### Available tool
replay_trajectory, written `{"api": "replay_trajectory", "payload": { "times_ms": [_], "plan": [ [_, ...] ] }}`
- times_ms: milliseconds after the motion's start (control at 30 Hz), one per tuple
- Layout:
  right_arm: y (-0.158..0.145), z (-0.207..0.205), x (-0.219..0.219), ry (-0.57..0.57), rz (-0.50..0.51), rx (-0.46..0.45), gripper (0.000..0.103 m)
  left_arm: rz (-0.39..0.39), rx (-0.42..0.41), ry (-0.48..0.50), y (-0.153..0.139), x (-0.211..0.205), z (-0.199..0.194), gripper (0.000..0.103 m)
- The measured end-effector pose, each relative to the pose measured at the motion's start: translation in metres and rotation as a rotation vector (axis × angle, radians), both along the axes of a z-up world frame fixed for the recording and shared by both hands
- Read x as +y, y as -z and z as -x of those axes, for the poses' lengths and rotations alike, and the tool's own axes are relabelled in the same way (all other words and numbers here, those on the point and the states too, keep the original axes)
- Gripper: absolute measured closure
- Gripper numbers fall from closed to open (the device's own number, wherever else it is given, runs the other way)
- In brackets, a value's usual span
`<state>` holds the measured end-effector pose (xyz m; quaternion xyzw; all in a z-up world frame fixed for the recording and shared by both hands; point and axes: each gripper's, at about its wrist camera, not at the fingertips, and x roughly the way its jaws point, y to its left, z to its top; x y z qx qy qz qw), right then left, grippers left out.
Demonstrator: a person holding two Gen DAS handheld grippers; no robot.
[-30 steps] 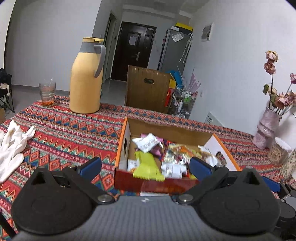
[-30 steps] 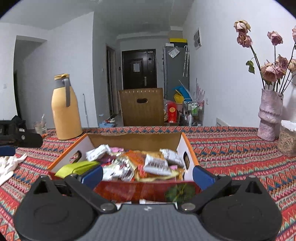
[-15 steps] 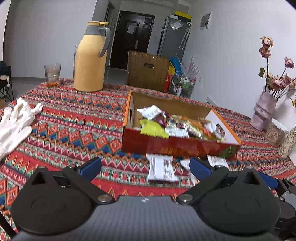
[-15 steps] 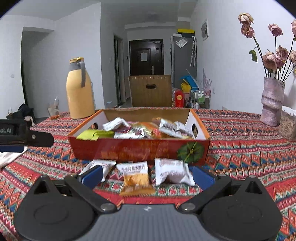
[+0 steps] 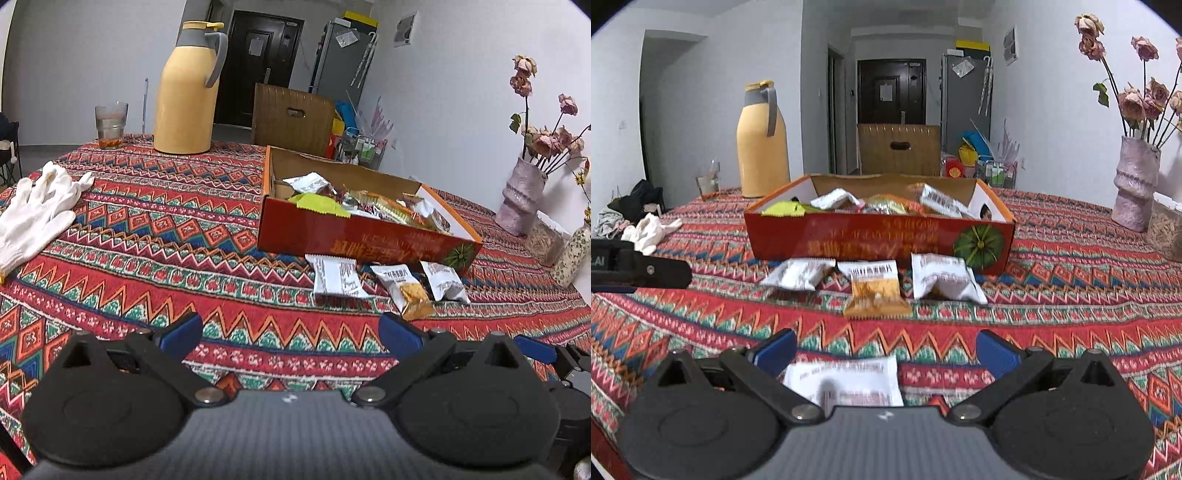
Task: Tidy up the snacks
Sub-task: 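Grasp a white packet with the right gripper while the left grasps another white packet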
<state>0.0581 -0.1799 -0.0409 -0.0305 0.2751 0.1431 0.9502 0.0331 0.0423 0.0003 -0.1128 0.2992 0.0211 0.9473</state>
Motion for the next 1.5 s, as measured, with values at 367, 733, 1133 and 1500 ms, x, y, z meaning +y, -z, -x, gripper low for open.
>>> {"api": "replay_trajectory", "payload": {
  "times_ms": [367, 733, 1133, 1500],
  "plan": [
    [0.011, 0.01, 0.008, -0.012, 0.037, 0.045, 0.0, 0.011, 0.027, 0.031, 0.01, 0.001, 0.002, 0.0],
    [0.027, -0.014, 0.025, -0.055, 0.043, 0.14, 0.0, 0.017, 0.05, 0.044, 0.016, 0.003, 0.003, 0.0],
    [0.027, -0.015, 0.023, -0.1, 0.038, 0.141, 0.008, 0.019, 0.057, 0.054, 0.018, -0.002, 0.003, 0.0],
    [0.021, -0.005, 0.018, -0.162, 0.029, 0.096, 0.056, 0.013, 0.066, 0.061, 0.019, -0.006, 0.002, 0.0]
  ]
}}
